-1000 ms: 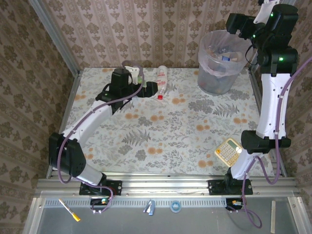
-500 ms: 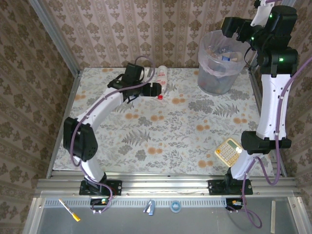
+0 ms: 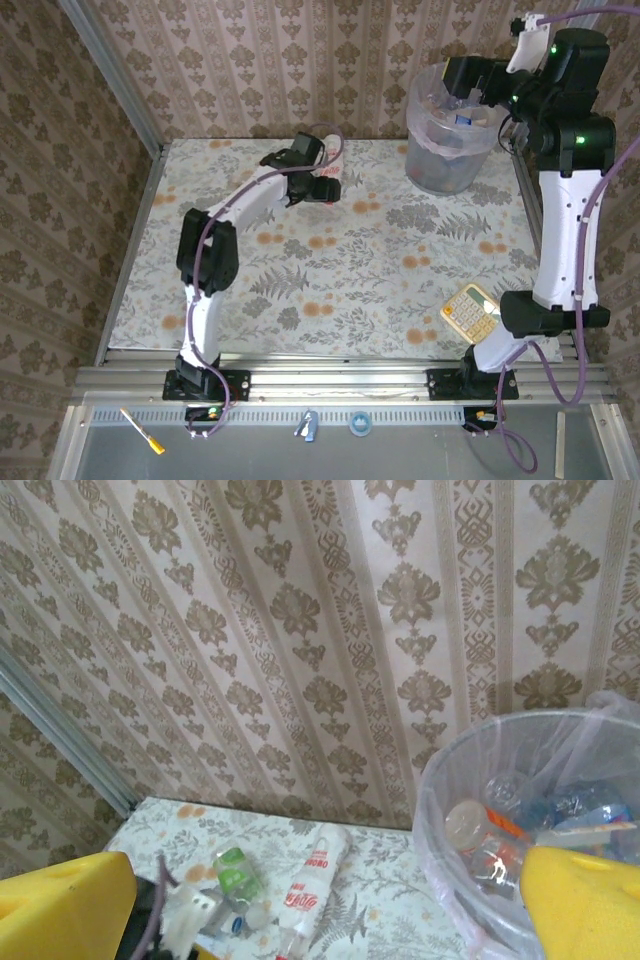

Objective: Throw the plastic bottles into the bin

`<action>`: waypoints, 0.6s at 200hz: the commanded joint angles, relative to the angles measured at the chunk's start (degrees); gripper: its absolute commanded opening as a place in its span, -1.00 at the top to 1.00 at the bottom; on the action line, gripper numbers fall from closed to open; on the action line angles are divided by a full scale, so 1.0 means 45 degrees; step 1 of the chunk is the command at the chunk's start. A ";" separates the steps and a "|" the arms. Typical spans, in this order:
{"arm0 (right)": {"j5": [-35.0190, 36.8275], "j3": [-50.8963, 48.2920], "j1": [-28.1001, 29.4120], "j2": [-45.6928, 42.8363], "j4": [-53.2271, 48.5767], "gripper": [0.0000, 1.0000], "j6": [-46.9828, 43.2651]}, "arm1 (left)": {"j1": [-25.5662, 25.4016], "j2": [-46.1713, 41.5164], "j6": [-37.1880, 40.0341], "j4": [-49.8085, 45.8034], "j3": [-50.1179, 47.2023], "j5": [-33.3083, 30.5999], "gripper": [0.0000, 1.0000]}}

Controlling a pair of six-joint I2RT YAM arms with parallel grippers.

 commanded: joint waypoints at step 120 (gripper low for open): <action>-0.0958 -0.2124 0.0168 -0.1146 0.0864 -1.00 0.0489 | -0.0272 0.4179 -0.0556 -0.2074 0.4501 -0.1615 -0.27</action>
